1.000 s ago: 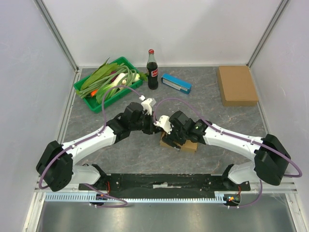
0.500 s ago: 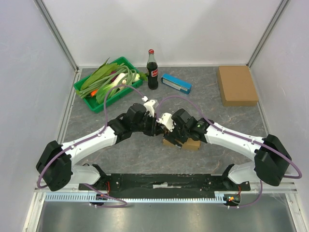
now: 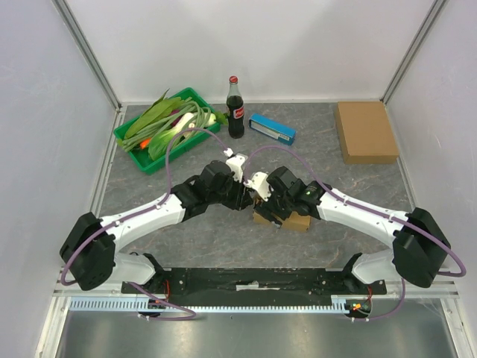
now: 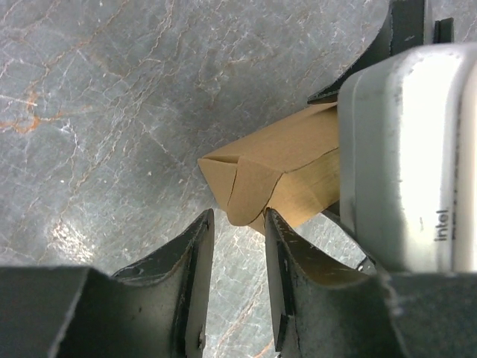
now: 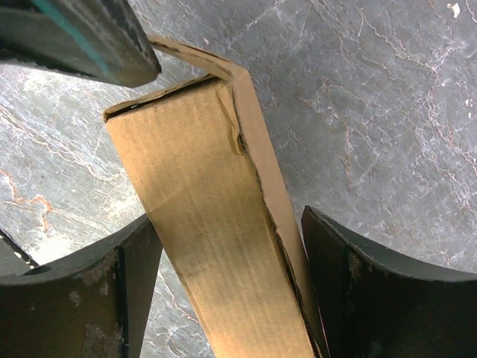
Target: Fold the paper box
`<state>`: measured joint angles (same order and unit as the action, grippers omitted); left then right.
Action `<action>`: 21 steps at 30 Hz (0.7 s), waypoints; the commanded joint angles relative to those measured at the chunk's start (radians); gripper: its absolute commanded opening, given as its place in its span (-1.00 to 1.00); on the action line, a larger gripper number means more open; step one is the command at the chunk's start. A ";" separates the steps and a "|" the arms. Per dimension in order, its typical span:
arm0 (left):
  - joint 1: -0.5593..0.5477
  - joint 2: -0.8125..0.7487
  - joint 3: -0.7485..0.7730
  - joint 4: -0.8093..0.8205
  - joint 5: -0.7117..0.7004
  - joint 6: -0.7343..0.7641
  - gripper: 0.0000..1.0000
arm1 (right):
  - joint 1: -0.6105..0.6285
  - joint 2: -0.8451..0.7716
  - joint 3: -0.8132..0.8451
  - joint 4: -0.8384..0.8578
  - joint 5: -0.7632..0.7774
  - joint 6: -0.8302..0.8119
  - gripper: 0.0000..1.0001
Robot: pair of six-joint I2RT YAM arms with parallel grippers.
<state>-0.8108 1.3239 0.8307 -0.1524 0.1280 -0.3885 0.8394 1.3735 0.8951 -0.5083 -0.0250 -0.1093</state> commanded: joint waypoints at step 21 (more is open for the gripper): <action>-0.005 0.109 0.081 0.194 0.128 0.132 -0.96 | 0.006 -0.011 -0.008 0.036 -0.055 -0.013 0.58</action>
<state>-0.7929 1.4208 0.8665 -0.0448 0.2214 -0.2657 0.8139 1.3621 0.8902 -0.5251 -0.0086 -0.0673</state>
